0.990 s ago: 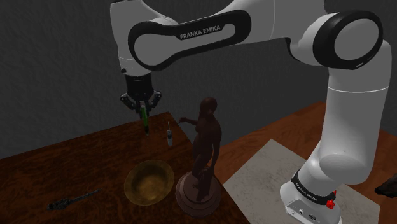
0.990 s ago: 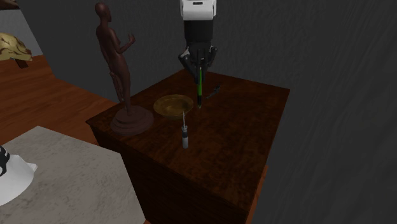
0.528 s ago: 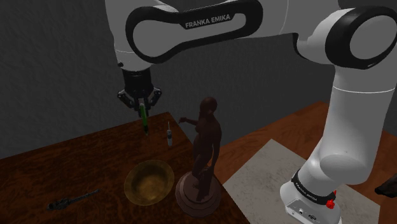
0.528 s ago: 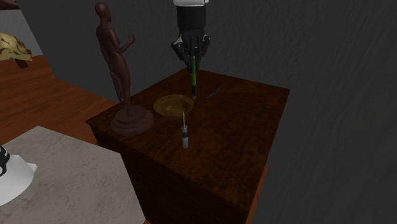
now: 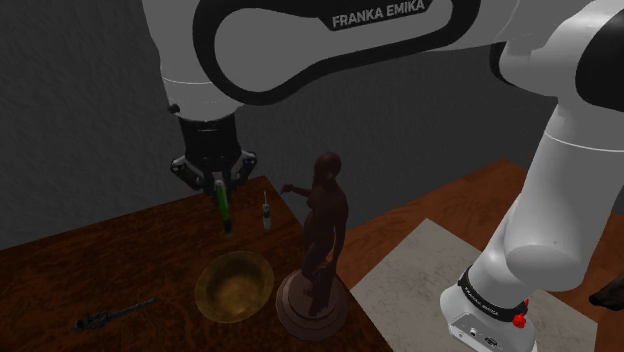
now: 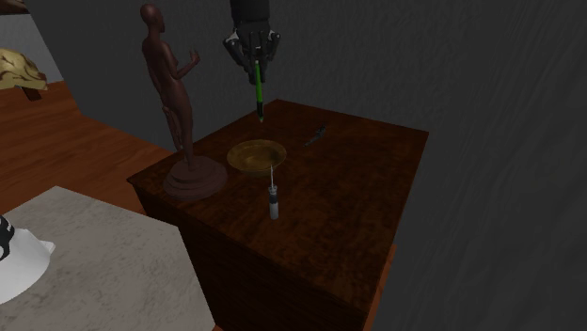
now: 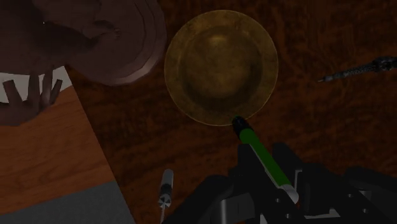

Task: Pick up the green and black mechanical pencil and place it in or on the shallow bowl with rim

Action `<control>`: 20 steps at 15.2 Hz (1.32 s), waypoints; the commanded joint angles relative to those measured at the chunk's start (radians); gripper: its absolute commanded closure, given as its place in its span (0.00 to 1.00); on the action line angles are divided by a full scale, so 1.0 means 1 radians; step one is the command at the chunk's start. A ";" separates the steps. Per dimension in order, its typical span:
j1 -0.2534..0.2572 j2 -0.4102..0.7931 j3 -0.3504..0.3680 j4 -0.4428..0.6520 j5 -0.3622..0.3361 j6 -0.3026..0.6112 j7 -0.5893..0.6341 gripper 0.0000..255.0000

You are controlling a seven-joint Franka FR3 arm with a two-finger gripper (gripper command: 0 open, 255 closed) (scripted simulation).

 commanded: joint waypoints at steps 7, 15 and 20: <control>0.028 -0.022 0.023 -0.074 0.009 0.055 0.058 1.00; 0.029 -0.002 0.018 -0.162 -0.008 0.157 0.070 1.00; 0.033 0.019 0.013 -0.208 -0.026 0.218 0.082 1.00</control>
